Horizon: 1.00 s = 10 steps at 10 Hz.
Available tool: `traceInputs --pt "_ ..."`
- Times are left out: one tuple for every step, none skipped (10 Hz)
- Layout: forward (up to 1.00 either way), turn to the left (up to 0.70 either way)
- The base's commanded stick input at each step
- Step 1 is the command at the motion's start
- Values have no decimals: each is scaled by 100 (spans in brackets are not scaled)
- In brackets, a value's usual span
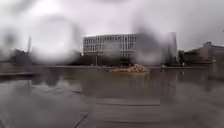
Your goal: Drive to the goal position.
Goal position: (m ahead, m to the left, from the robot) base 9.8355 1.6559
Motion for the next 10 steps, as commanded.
traceInputs --pt "70 0" --pt "70 0" --pt "70 0" --pt "70 0" --pt "70 0" --pt "70 0" --pt "70 0" --pt "70 0" --pt "70 0" --pt "70 0"
